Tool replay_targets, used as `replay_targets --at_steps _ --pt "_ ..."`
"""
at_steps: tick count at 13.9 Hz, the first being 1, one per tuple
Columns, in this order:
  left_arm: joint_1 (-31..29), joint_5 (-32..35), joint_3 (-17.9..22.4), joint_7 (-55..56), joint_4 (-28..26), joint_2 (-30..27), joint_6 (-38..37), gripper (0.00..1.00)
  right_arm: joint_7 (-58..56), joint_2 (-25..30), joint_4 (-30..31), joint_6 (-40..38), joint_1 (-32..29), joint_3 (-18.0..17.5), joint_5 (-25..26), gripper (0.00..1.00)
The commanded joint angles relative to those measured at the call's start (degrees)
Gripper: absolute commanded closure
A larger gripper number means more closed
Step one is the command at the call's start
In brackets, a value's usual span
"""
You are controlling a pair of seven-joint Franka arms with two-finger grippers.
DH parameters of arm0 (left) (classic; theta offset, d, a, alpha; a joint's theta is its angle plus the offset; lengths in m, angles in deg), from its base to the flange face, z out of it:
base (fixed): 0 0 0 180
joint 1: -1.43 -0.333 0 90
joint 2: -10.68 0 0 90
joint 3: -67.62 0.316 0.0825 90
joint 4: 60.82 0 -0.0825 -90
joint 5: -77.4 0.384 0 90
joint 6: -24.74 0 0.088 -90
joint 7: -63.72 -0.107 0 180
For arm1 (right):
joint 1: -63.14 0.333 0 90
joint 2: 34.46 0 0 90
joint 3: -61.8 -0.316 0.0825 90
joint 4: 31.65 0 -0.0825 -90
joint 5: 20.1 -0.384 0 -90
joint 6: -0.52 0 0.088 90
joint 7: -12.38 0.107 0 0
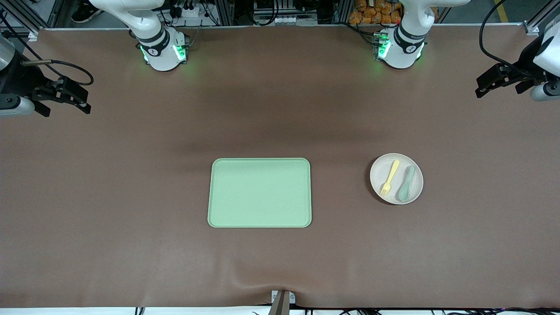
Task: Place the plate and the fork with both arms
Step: 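Reach the left gripper toward the rim of the white plate, then lower the left gripper and close it on the plate rim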
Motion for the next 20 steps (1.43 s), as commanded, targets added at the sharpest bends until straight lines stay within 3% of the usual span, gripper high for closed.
replay_targets --at_steps 1,4,7,17,20 --pt "0.2 -1.0 0.4 -0.7 1.5 0.3 -1.5 0.0 0.6 1.2 1.3 0.5 0.0 0.0 0.4 0.0" --pt "0.0 -0.6 0.4 -0.8 2.8 1.1 -2.7 0.0 0.6 1.3 1.3 0.5 0.0 0.0 0.4 0.0" --pt "0.0 -0.1 0.5 -4.6 4.9 8.4 -1.2 0.0 0.6 1.2 1.3 0.4 0.1 0.0 0.4 0.0" --pt "-2.9 -1.0 -0.2 -12.0 4.2 33.6 27.6 0.0 0.5 1.1 1.2 0.6 0.2 0.0 0.4 0.0" --pt "-3.8 -8.0 -0.5 -24.3 2.1 37.7 32.7 0.0 0.5 1.1 1.2 0.6 0.2 0.1 0.4 0.0"
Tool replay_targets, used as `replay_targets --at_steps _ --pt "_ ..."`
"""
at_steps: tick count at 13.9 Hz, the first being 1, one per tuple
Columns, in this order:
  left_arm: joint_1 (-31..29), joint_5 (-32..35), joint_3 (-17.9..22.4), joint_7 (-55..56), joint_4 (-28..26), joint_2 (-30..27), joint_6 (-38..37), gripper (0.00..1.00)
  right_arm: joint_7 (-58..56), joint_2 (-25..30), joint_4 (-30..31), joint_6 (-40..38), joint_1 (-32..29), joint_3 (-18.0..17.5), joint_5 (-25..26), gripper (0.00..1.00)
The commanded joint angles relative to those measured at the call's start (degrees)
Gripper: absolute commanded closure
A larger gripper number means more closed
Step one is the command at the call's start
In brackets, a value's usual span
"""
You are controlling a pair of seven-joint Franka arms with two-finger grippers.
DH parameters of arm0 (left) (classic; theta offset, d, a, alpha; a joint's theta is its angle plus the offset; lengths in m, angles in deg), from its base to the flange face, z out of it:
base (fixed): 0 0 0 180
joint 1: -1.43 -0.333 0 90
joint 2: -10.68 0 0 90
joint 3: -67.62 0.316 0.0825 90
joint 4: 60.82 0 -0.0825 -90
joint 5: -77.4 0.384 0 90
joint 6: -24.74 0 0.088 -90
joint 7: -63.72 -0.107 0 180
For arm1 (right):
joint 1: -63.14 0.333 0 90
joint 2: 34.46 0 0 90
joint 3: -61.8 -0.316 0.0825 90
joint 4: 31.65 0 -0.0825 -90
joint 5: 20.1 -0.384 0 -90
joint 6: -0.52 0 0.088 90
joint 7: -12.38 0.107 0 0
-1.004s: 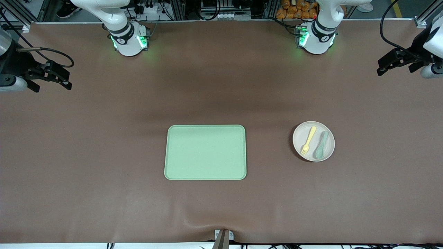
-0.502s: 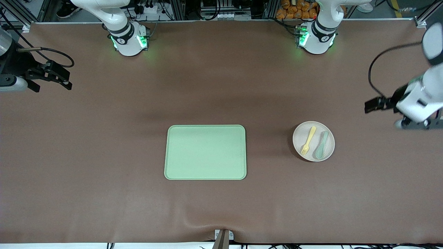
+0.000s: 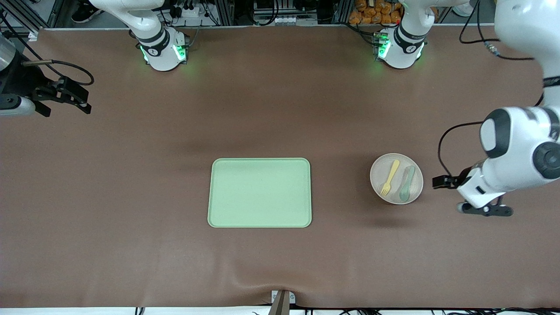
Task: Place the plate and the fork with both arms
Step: 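Lower the left gripper and close it on the plate rim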
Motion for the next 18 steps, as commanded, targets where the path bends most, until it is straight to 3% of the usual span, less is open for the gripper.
replay_targets --at_steps 1,2,6,18 --pt "-1.7 -4.6 -0.3 -7.7 -0.3 3.2 2.3 0.0 0.5 1.1 1.1 0.5 0.2 0.1 0.4 0.0" --pt "-1.8 -4.7 -0.3 -8.2 -0.2 4.6 2.8 0.0 0.5 1.1 1.1 0.4 0.2 0.1 0.3 0.0" --pt "-1.9 -4.9 -0.3 -11.6 0.0 8.8 6.8 0.18 0.5 1.1 1.1 0.3 0.2 0.1 0.3 0.0" --pt "-2.1 -4.9 -0.7 -16.5 -1.7 11.2 7.1 0.5 0.5 1.1 1.0 0.3 0.2 0.1 0.1 0.0"
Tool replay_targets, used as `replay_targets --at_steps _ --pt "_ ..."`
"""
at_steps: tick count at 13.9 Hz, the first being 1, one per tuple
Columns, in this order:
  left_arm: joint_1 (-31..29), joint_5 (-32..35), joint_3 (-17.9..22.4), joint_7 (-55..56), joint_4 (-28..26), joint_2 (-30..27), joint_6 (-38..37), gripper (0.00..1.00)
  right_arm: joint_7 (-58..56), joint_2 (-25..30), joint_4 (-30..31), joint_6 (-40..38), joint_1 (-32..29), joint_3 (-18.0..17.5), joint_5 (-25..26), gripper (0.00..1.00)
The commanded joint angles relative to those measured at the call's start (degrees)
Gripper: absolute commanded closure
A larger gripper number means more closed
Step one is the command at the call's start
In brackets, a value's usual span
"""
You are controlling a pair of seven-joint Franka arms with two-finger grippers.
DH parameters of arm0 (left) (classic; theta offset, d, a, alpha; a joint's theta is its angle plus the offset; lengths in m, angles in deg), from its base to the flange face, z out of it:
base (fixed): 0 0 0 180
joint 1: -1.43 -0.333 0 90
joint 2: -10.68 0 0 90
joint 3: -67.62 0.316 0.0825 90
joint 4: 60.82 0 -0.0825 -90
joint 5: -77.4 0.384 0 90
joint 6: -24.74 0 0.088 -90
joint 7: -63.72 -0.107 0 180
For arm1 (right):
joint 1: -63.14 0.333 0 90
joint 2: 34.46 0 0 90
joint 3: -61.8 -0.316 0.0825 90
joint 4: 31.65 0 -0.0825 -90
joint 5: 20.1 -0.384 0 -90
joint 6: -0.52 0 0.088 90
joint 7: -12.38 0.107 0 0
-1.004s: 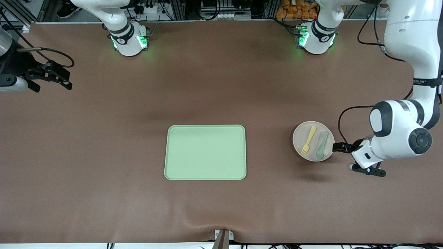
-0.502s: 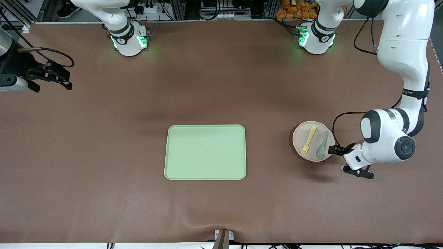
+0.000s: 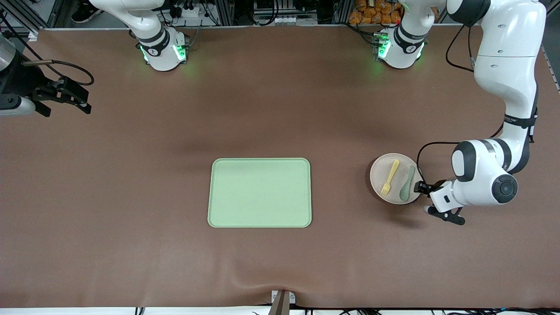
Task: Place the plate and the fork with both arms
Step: 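Lower the left gripper and close it on the plate rim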
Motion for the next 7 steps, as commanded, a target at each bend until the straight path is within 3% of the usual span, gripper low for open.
replay_targets --at_steps 1,7 --pt "-0.4 -1.2 -0.4 -1.4 -0.3 0.1 0.6 0.54 0.5 1.1 1.0 0.3 0.2 0.1 0.1 0.0" --pt "-0.4 -1.3 -0.4 -2.9 -0.3 0.7 0.7 0.73 0.5 1.1 1.0 0.3 0.2 0.1 0.1 0.0"
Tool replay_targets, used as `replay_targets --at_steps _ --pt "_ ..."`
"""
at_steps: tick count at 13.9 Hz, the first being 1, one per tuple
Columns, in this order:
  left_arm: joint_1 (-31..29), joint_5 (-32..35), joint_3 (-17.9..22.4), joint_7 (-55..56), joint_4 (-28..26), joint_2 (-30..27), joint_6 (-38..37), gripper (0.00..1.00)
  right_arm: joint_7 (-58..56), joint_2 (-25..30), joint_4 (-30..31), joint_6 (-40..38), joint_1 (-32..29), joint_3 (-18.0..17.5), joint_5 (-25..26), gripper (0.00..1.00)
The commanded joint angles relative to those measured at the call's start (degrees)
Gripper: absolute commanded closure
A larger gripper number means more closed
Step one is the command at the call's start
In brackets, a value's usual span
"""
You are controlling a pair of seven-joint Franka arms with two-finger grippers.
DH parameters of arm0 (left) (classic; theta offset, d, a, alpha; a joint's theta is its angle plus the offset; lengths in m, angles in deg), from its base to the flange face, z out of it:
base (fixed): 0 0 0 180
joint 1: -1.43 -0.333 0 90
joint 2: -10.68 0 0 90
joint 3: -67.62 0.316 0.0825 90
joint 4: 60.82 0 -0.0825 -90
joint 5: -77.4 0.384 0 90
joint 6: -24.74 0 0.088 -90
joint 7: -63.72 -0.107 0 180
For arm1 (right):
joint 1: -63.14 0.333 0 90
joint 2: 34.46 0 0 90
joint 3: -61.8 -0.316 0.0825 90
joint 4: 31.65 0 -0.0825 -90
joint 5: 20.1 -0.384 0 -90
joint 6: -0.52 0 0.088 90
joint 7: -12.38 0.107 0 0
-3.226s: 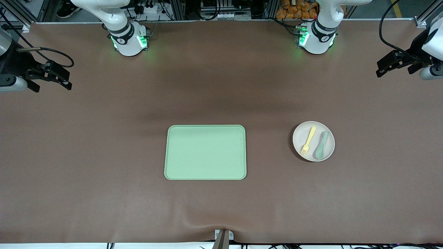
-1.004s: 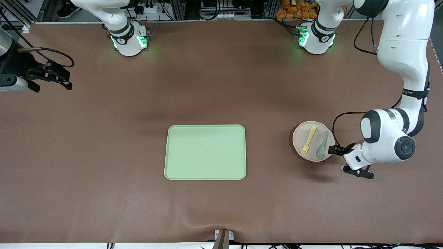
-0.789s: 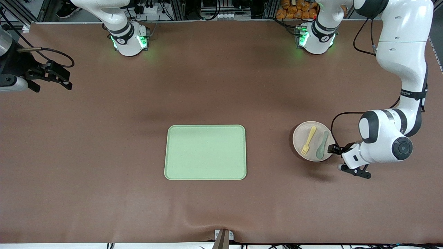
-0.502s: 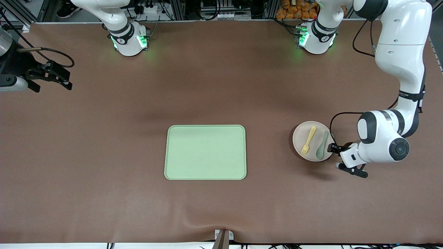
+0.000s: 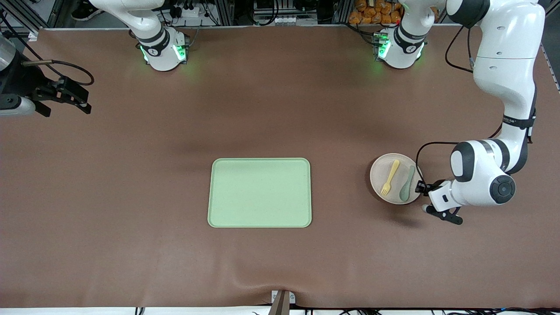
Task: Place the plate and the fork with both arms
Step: 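Lower the left gripper and close it on the plate rim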
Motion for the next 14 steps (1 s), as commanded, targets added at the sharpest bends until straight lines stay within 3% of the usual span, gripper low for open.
replay_targets --at_steps 1,5,9,14 --pt "-0.4 -1.8 -0.4 -1.5 -0.2 0.3 0.7 0.78 0.5 1.1 1.0 0.3 0.2 0.1 0.1 0.0" --pt "-0.4 -3.3 -0.4 -1.6 -0.2 0.5 0.7 1.0 0.5 1.1 1.0 0.3 0.2 0.1 0.1 0.0" --pt "-0.4 -3.9 -0.5 -2.8 -0.2 0.3 0.7 1.0 0.5 1.1 1.0 0.2 0.1 0.1 0.1 0.0" --pt "-0.9 -9.4 -0.7 -6.5 -0.1 -0.1 0.6 1.0 0.4 1.1 1.0 0.2 0.1 0.2 0.0 0.0"
